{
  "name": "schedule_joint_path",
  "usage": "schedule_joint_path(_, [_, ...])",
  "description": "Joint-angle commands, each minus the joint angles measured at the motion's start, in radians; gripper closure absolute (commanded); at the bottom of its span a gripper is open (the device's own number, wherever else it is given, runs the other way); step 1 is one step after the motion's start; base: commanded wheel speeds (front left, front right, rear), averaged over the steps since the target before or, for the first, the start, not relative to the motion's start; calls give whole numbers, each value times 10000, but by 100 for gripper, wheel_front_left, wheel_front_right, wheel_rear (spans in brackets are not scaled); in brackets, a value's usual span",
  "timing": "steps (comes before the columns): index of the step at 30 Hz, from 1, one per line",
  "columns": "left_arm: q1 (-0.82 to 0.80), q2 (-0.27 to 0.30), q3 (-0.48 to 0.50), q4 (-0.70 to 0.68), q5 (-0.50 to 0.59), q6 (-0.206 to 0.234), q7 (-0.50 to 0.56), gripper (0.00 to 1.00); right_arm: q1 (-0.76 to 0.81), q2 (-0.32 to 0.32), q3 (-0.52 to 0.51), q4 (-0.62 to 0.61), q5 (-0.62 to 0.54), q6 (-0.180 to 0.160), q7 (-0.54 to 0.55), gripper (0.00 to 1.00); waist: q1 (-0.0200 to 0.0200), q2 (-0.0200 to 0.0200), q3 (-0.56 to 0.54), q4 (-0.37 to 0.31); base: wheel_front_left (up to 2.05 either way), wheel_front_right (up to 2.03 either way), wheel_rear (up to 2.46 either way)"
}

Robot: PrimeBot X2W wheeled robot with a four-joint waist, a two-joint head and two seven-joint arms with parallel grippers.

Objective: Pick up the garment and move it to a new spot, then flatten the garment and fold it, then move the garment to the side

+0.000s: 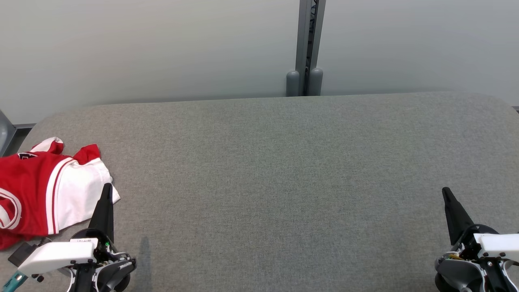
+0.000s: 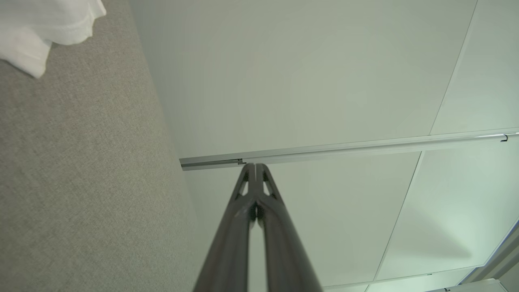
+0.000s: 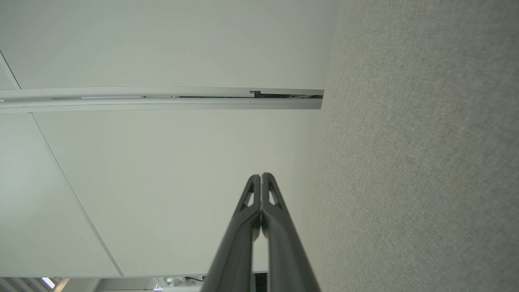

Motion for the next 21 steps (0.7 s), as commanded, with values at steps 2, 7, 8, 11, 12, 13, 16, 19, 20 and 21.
schedule_joint_path(2, [-116,33,30,-24,1,-42,18,100,-38,-58,5,23,7,8,5,100,0,0,0,0,0,0,0])
schedule_joint_path(7, [-116,33,30,-24,1,-42,18,100,-38,-58,6,23,7,10,5,100,0,0,0,0,0,0,0])
schedule_joint_path(8, [-116,33,30,-24,1,-42,18,100,-38,-58,6,23,9,10,5,100,0,0,0,0,0,0,0])
schedule_joint_path(11, [-116,33,30,-24,1,-42,18,100,-38,-58,6,23,9,10,5,100,0,0,0,0,0,0,0])
schedule_joint_path(12, [-116,33,30,-24,1,-42,18,100,-38,-58,6,23,7,8,5,100,0,0,0,0,0,0,0])
schedule_joint_path(13, [-116,33,30,-24,1,-42,18,100,-38,-58,6,23,9,8,5,100,0,0,0,0,0,0,0])
schedule_joint_path(16, [-116,33,30,-24,1,-42,18,100,-38,-59,6,23,7,10,5,100,0,0,0,0,0,0,0])
schedule_joint_path(19, [-116,33,30,-24,2,-42,18,100,-38,-59,6,23,7,10,5,100,0,0,0,0,0,0,0])
schedule_joint_path(20, [-116,33,30,-24,2,-42,18,100,-38,-59,6,23,7,10,5,100,0,0,0,0,0,0,0])
schedule_joint_path(21, [-116,33,30,-24,2,-42,18,100,-38,-59,6,23,7,8,5,100,0,0,0,0,0,0,0])
